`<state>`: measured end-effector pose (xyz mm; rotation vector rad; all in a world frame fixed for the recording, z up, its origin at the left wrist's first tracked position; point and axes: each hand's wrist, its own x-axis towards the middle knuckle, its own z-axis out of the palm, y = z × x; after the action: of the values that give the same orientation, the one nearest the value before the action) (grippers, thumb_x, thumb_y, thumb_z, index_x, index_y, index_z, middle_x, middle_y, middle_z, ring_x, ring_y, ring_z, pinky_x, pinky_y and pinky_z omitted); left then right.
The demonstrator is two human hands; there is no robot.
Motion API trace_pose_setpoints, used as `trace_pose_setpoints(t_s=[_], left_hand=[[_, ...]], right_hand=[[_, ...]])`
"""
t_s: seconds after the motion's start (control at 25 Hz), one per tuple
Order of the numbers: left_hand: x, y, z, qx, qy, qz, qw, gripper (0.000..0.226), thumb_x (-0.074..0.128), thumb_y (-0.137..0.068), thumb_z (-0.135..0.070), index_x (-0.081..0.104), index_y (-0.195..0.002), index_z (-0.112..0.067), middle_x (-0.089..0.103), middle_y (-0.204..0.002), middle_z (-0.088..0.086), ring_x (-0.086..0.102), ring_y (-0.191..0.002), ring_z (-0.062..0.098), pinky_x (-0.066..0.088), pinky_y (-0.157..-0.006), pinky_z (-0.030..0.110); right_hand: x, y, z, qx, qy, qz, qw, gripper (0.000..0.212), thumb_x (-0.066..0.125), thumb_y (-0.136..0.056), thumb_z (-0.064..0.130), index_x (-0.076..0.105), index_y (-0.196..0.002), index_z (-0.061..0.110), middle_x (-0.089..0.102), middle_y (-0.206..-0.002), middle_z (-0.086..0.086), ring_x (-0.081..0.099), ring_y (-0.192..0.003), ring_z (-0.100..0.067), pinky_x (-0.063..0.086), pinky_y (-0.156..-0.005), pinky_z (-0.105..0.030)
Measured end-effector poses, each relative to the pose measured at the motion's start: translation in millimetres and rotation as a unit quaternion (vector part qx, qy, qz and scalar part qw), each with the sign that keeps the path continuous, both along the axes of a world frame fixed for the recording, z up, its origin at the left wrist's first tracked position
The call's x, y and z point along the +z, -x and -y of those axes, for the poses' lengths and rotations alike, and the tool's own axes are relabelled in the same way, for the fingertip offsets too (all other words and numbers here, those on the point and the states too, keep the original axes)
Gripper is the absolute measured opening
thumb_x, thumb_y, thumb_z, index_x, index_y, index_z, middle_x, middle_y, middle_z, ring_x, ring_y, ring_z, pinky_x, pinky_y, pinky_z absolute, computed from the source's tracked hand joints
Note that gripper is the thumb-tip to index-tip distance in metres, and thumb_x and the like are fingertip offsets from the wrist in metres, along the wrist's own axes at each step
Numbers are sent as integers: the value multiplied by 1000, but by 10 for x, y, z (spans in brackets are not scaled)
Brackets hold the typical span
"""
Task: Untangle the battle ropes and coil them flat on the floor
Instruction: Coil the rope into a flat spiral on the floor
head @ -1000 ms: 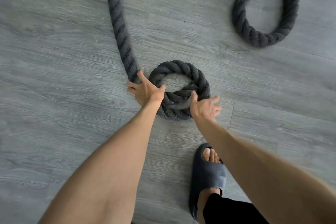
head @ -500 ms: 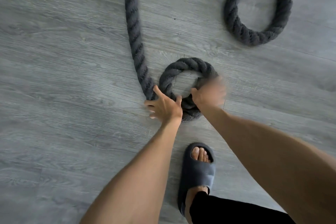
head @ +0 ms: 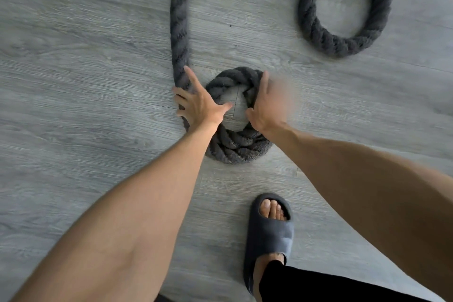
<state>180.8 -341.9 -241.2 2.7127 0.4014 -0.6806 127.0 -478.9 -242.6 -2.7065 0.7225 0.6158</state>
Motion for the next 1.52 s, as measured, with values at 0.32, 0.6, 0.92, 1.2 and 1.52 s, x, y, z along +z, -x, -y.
trace_pose_setpoints(t_s=[0.32, 0.6, 0.92, 1.2, 1.52], left_hand=[[-70, -345, -248, 27, -53, -50, 997, 131, 82, -67, -55, -1, -154, -3, 23, -152, 25, 29, -136, 37, 43, -97, 48], [61, 32, -292, 146, -10, -152, 977, 97, 73, -79, -56, 19, -141, -5, 39, -139, 22, 49, -121, 34, 38, -72, 34], [62, -98, -115, 160, -6, -93, 983, 129, 79, -71, -53, -7, -153, -4, 21, -151, 23, 40, -124, 37, 48, -86, 43], [48, -841, -298, 26, -67, 30, 997, 132, 79, -66, -59, -2, -155, -4, 25, -151, 21, 32, -132, 36, 33, -101, 51], [105, -1712, -98, -104, -14, -133, 985, 142, 86, -65, -29, -25, -148, 2, -11, -158, 27, -4, -149, 39, 20, -115, 54]], right_hand=[[-11, -133, -118, 135, -38, 48, 989, 101, 68, -88, 26, -3, -159, 18, 11, -164, -16, 13, -150, -40, 26, -116, -61], [152, 236, -298, -217, -73, -94, 969, 123, 77, -81, 48, -15, -158, 18, 6, -162, -22, 23, -143, -42, 32, -108, -58], [70, -352, -161, -73, 26, -76, 994, 120, 74, -76, 9, -12, -159, 18, 8, -161, -22, 29, -134, -42, 32, -106, -57], [-45, -1062, 55, 86, 40, -6, 995, 110, 68, -77, 10, -5, -159, 16, 10, -159, -22, 28, -133, -46, 29, -107, -61], [-69, -1625, 341, 252, 92, 21, 963, 115, 76, -75, 18, -1, -160, 19, 12, -162, -17, 28, -136, -45, 34, -106, -57]])
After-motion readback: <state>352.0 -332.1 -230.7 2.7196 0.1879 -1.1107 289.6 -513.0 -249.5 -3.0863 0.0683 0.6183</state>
